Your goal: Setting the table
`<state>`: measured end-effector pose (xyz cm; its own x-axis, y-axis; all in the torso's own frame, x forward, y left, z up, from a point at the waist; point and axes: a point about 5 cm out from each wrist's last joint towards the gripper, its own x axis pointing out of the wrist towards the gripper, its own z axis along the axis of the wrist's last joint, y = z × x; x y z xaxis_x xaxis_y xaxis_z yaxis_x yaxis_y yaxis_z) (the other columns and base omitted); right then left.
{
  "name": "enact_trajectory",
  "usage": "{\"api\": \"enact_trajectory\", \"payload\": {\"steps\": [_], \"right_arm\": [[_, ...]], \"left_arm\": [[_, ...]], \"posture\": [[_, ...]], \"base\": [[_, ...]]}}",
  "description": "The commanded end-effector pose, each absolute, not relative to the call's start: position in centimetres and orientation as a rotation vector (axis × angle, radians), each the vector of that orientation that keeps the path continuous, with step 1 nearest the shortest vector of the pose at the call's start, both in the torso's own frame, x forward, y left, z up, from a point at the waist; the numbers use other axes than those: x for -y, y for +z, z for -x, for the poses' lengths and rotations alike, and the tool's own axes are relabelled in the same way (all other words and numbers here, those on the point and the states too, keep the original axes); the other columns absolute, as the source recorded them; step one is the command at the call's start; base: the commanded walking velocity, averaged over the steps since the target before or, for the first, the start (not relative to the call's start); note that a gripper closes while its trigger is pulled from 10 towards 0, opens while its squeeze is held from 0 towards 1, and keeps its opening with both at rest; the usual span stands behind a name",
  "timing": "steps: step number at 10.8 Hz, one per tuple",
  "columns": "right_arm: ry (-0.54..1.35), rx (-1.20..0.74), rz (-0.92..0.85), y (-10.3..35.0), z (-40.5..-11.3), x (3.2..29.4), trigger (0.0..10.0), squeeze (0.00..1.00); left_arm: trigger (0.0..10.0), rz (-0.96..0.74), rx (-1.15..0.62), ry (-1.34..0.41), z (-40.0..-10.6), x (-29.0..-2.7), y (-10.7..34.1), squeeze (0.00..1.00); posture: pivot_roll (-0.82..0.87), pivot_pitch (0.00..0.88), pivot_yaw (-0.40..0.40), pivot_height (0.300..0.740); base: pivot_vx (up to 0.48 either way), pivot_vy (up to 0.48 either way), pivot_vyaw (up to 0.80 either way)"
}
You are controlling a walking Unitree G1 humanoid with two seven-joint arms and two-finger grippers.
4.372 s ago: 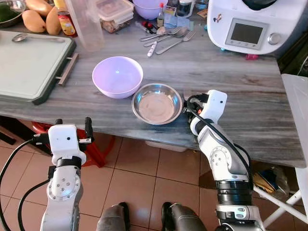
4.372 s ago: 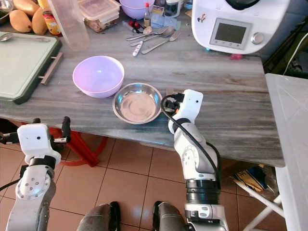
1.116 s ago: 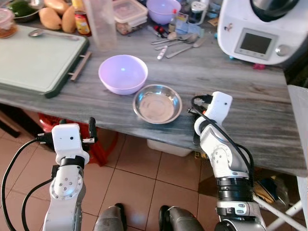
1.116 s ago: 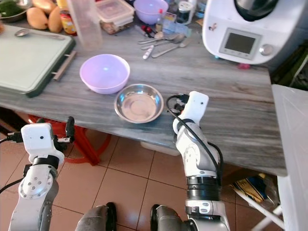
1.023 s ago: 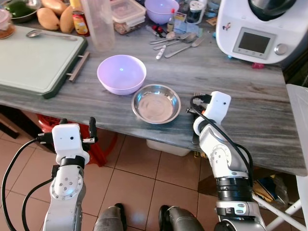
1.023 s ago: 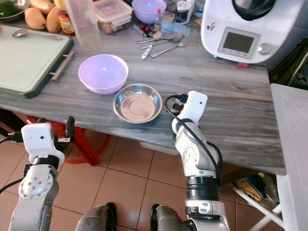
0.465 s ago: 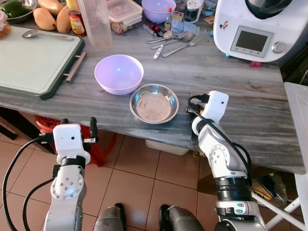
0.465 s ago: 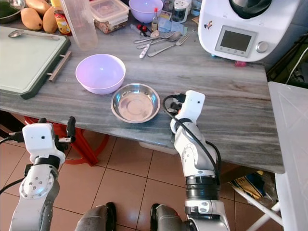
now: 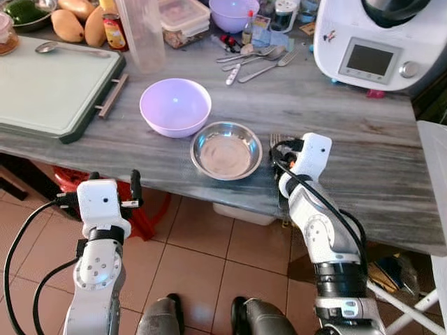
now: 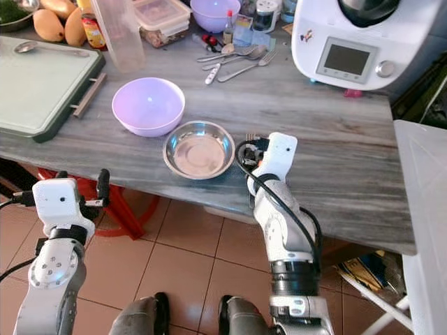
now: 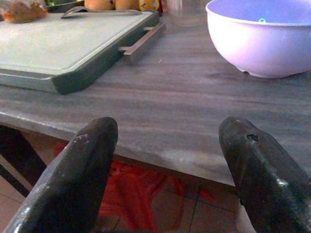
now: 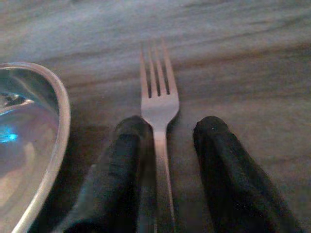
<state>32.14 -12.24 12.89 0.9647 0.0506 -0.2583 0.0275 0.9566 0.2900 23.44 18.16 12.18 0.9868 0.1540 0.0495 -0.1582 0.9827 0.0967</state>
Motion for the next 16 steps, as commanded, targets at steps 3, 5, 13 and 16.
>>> {"api": "enact_trajectory", "payload": {"steps": [3,5,13,16], "right_arm": [[-0.072,-0.434,-0.274,9.2,-30.6,13.5,10.0,1.0],[-0.106,-0.414,-0.275,9.5,-30.3,14.1,10.0,1.0],[-0.155,-0.121,-0.212,12.4,-28.9,16.3,10.0,1.0],[-0.125,0.032,-0.179,14.3,-28.0,17.0,10.0,0.0]], "left_arm": [[10.0,-0.107,0.03,0.156,-23.3,-18.2,11.9,0.0],[10.0,-0.107,0.032,0.154,-23.3,-18.2,11.9,0.0],[10.0,-0.116,0.055,0.13,-23.5,-17.9,12.3,0.0],[10.0,-0.115,0.054,0.13,-23.3,-17.8,12.2,0.0]], "posture": [[0.03,0.218,-0.013,0.74],[0.03,0.217,-0.013,0.74],[0.03,0.202,-0.008,0.74],[0.02,0.198,-0.009,0.74]], "base": [[0.0,0.0,0.0],[0.0,0.0,0.0],[0.0,0.0,0.0],[0.0,0.0,0.0]]}}
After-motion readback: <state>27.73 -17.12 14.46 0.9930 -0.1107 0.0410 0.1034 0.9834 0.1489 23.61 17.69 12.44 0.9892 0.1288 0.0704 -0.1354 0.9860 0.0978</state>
